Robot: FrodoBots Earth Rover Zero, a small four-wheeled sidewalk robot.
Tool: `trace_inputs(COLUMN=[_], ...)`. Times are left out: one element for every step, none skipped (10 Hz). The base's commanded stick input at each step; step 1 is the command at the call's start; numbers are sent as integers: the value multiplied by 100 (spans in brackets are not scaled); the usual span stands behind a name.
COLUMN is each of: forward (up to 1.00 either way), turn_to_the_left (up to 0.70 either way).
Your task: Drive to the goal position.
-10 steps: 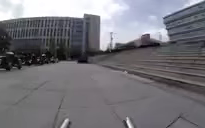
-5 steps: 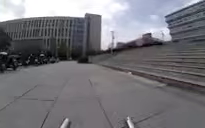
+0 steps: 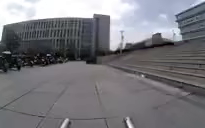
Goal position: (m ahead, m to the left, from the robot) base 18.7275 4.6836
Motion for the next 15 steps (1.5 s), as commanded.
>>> trace_inputs(forward=[100, 100, 100, 100, 100, 100, 100, 100, 100, 100, 100, 100, 100, 100, 100], turn_to_the_left=[0, 0, 0, 0, 0, 0, 0, 0, 0, 0, 0, 0, 0, 0, 0])
